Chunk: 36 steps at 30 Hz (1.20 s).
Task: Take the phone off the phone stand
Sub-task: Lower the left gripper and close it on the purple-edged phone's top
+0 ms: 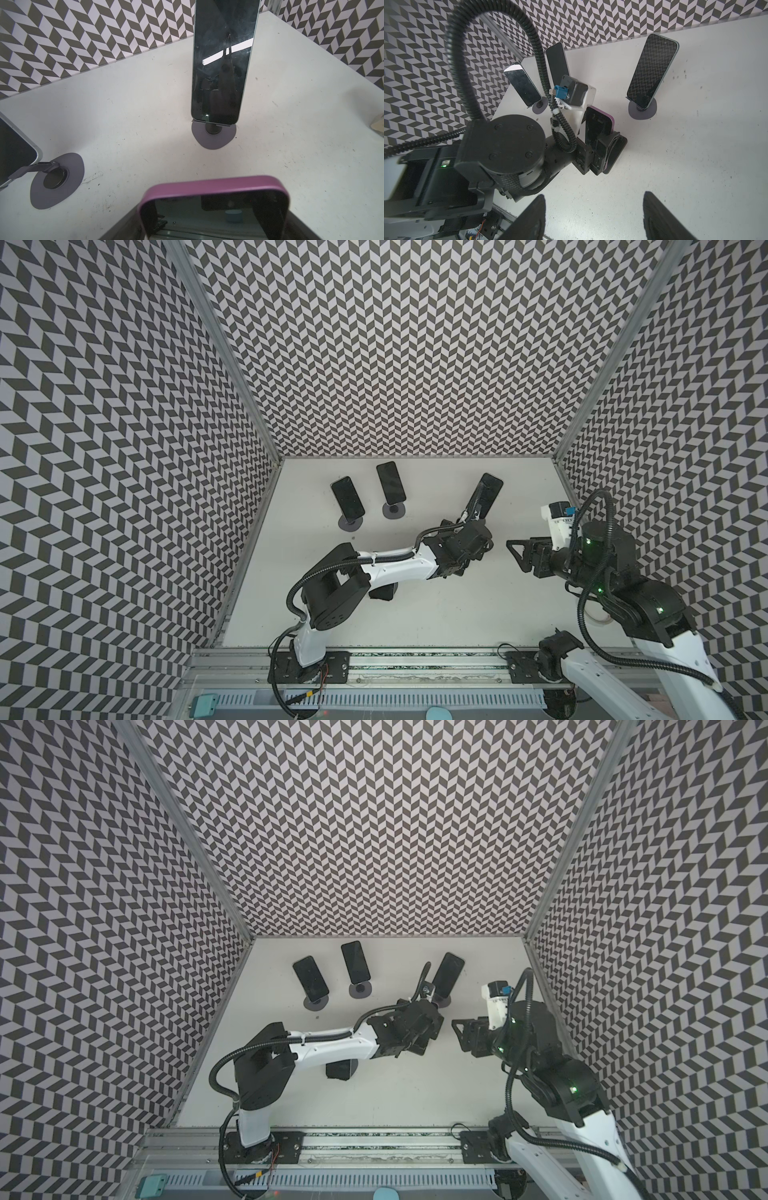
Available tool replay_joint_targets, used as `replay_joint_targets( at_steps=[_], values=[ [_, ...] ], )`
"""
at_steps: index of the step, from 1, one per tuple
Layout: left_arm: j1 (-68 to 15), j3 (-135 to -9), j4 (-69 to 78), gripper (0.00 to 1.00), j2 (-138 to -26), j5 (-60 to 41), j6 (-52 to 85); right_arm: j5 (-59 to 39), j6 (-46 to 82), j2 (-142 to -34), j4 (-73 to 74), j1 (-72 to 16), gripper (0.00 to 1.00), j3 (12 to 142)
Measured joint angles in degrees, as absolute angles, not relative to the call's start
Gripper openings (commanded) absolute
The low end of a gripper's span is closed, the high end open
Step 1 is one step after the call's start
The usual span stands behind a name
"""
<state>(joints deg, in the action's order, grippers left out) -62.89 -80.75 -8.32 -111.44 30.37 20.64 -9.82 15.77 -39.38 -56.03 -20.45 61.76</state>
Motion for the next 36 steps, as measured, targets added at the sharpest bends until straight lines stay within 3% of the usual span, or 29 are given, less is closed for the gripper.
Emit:
replay_joint_targets(
  at_steps=[36],
  values=[
    [-62.9, -80.8, -7.4, 0.72, -111.2, 30.1, 20.9, -9.4, 15.6, -38.5, -56.0, -20.4, 0.72, 61.8]
  ],
)
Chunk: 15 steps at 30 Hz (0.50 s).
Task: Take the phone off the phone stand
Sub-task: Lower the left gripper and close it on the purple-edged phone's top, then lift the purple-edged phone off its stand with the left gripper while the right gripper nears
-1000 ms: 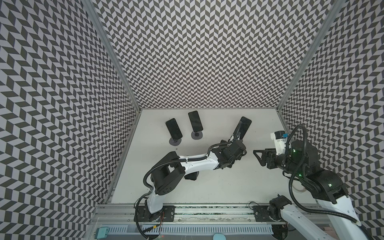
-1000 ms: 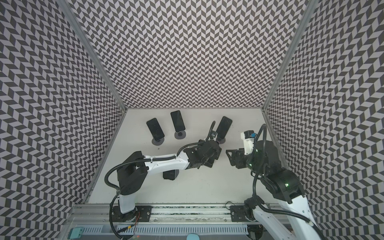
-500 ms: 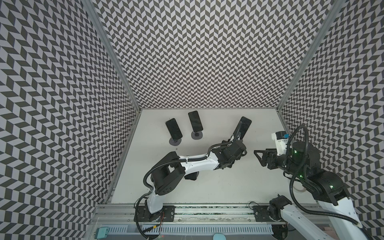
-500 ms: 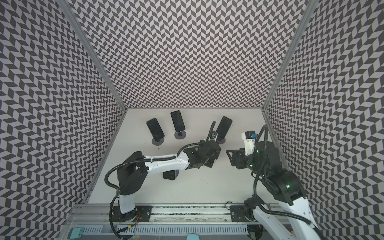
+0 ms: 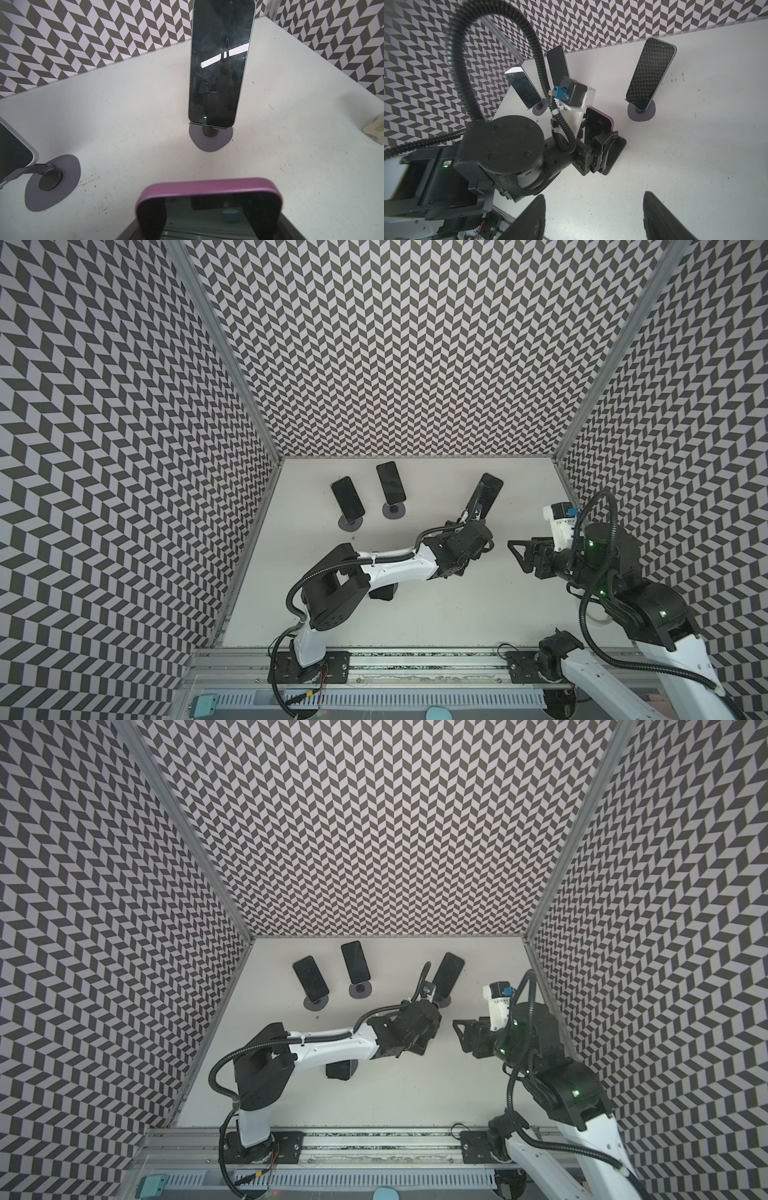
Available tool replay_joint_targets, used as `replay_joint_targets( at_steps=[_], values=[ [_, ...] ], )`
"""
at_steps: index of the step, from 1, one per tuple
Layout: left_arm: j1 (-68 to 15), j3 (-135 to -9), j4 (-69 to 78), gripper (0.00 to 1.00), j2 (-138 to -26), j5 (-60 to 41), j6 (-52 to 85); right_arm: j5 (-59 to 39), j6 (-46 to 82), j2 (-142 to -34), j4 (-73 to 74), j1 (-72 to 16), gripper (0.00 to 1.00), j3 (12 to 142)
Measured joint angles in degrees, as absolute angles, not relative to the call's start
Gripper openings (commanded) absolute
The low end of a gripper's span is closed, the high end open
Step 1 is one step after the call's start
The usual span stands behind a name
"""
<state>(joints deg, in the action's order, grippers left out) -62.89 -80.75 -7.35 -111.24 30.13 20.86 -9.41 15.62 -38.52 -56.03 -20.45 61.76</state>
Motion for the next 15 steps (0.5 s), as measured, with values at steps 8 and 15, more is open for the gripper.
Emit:
replay_joint_targets(
  at_steps=[8, 15],
  values=[
    [-62.9, -80.7, -7.4, 0.72, -111.1, 30.2, 20.8, -9.4, 15.6, -38.5, -56.0, -20.4, 0.72, 61.8],
    [-62.8, -79.5, -7.0, 0.7, -109.3, 30.1, 20.9, -9.4, 15.6, -38.1, -56.1, -20.4, 0.72, 61.7]
  ],
)
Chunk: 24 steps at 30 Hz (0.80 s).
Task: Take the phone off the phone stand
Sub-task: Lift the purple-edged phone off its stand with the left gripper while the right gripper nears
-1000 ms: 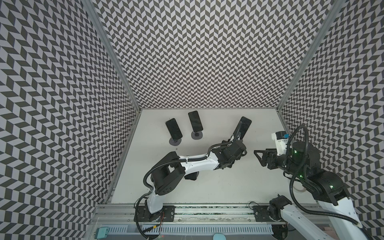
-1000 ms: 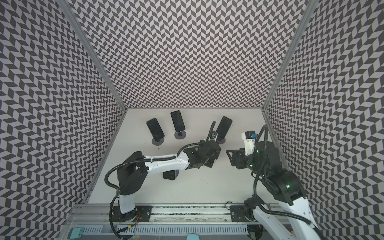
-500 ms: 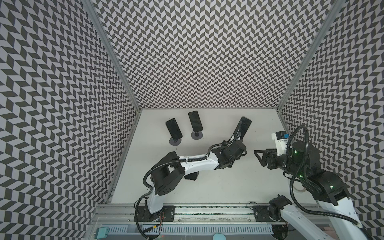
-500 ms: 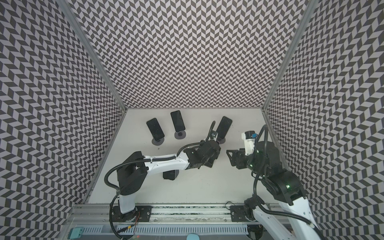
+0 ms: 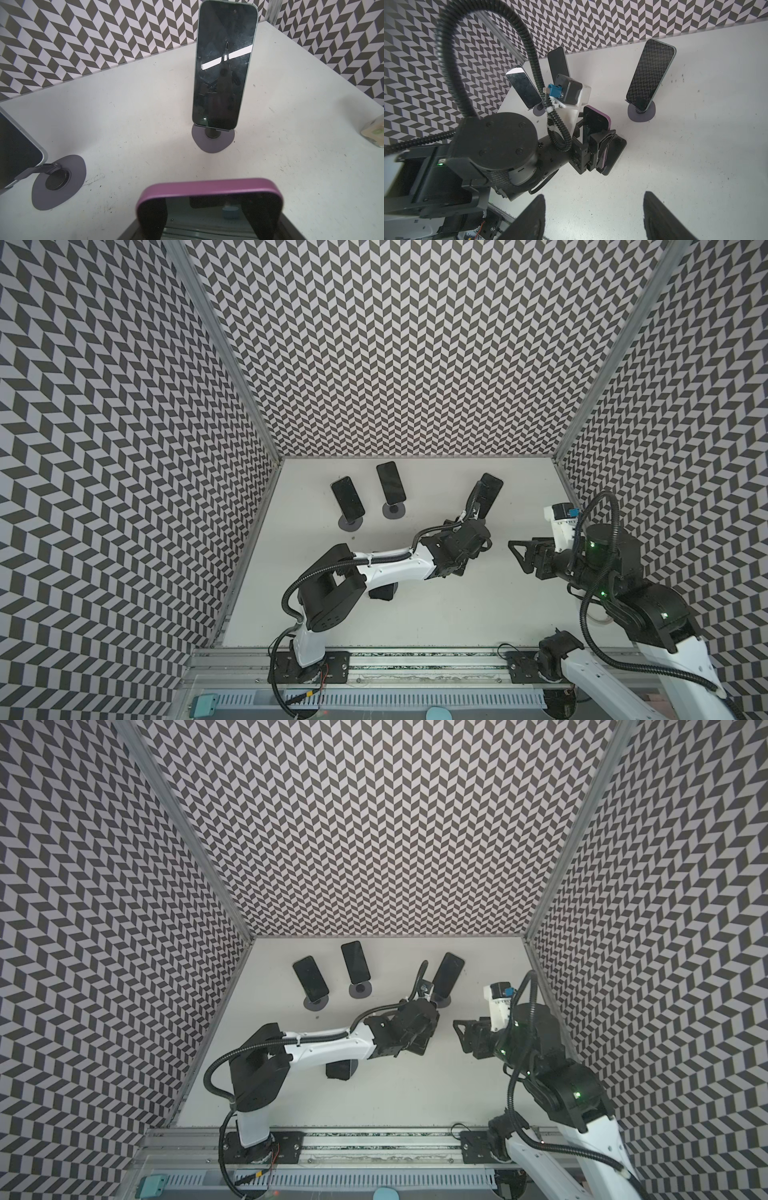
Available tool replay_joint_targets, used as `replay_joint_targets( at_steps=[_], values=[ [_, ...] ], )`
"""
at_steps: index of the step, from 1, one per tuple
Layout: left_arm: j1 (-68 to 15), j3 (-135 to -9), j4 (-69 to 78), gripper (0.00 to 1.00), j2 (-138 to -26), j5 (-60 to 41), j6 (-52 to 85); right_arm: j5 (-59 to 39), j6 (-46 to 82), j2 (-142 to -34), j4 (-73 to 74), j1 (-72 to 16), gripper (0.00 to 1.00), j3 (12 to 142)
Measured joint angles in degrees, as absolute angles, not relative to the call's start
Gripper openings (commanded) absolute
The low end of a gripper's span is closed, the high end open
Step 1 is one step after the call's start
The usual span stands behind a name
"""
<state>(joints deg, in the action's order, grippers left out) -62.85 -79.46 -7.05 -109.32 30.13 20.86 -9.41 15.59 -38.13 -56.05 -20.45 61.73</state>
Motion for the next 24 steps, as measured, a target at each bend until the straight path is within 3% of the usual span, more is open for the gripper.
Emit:
replay_joint_targets(
  at_steps=[24],
  values=[
    [-62.8, -78.8, -5.8, 0.68, -105.8, 28.7, 20.9, -9.9, 16.3, -38.1, -55.9, -20.4, 0.71, 61.2]
  ],
)
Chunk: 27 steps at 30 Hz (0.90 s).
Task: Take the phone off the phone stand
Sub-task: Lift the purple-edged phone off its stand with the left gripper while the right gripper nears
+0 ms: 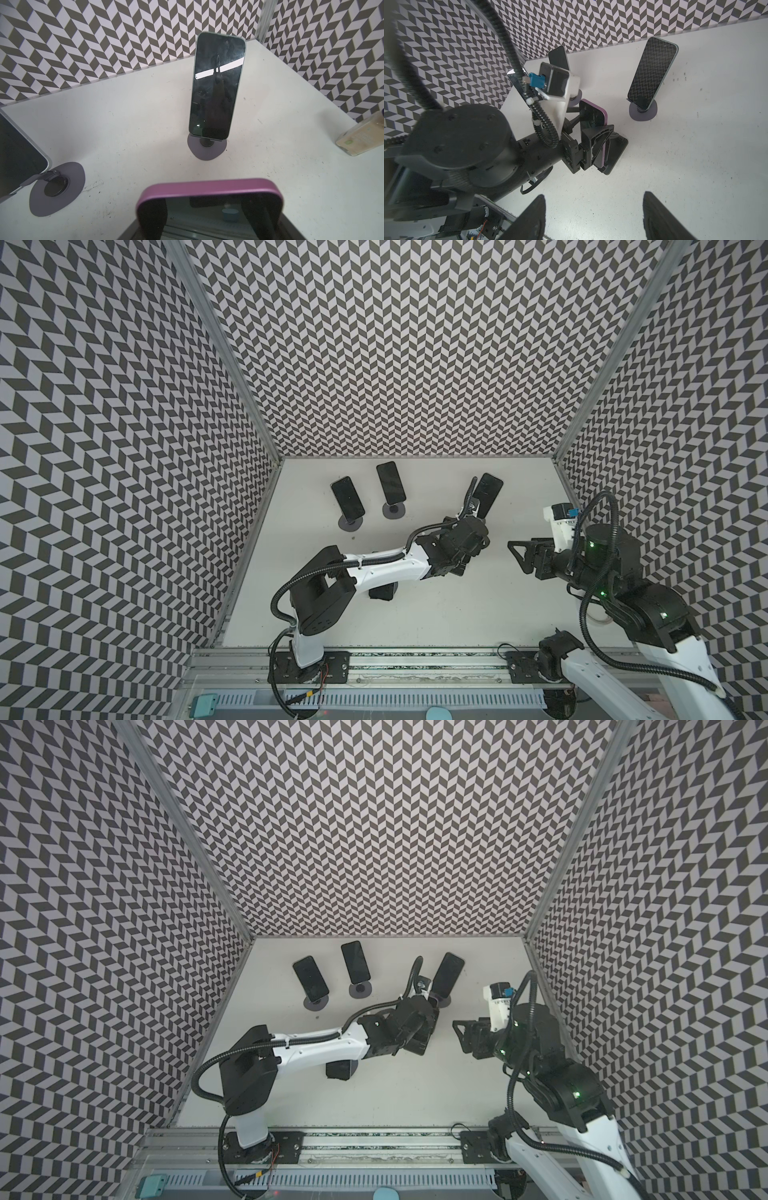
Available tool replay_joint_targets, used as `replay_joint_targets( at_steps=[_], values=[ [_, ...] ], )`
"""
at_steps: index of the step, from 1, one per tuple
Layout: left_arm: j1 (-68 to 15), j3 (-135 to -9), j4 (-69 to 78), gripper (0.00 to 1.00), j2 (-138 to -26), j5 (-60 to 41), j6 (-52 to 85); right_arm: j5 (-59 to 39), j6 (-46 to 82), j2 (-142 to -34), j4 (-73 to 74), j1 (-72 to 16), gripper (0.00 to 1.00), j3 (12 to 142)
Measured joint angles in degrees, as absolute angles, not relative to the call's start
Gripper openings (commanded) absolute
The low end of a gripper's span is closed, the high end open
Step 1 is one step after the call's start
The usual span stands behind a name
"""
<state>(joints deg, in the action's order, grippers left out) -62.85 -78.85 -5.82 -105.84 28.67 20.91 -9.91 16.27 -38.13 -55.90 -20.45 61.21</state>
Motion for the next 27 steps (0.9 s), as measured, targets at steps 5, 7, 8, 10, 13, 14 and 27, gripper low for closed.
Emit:
replay_joint_targets(
  at_steps=[5, 7, 8, 10, 13, 14, 27],
  values=[
    [-62.8, -78.8, -5.6, 0.68, -103.4, 28.5, 20.8, -10.2, 18.0, -37.9, -55.3, -20.4, 0.69, 59.5],
    [-62.8, -78.8, -5.6, 0.68, -102.9, 28.3, 20.6, -10.3, 18.7, -37.8, -55.0, -20.4, 0.69, 59.0],
    [-62.8, -78.8, -5.6, 0.68, -102.7, 28.1, 20.6, -10.5, 19.1, -37.8, -54.7, -20.4, 0.68, 58.9],
    [-62.8, -78.8, -5.6, 0.67, -102.5, 27.9, 20.5, -10.8, 19.6, -37.9, -54.0, -20.4, 0.68, 58.7],
    [-62.8, -78.8, -5.7, 0.67, -102.2, 27.6, 20.4, -11.0, 20.1, -38.2, -53.0, -20.4, 0.67, 58.5],
    [-62.8, -78.8, -5.7, 0.67, -101.9, 27.5, 20.4, -11.1, 20.2, -38.5, -52.6, -20.5, 0.67, 58.3],
    [-62.7, -75.7, -5.6, 0.66, -94.7, 27.3, 20.4, -11.5, 20.4, -41.7, -48.7, -20.5, 0.63, 57.5]
  ],
)
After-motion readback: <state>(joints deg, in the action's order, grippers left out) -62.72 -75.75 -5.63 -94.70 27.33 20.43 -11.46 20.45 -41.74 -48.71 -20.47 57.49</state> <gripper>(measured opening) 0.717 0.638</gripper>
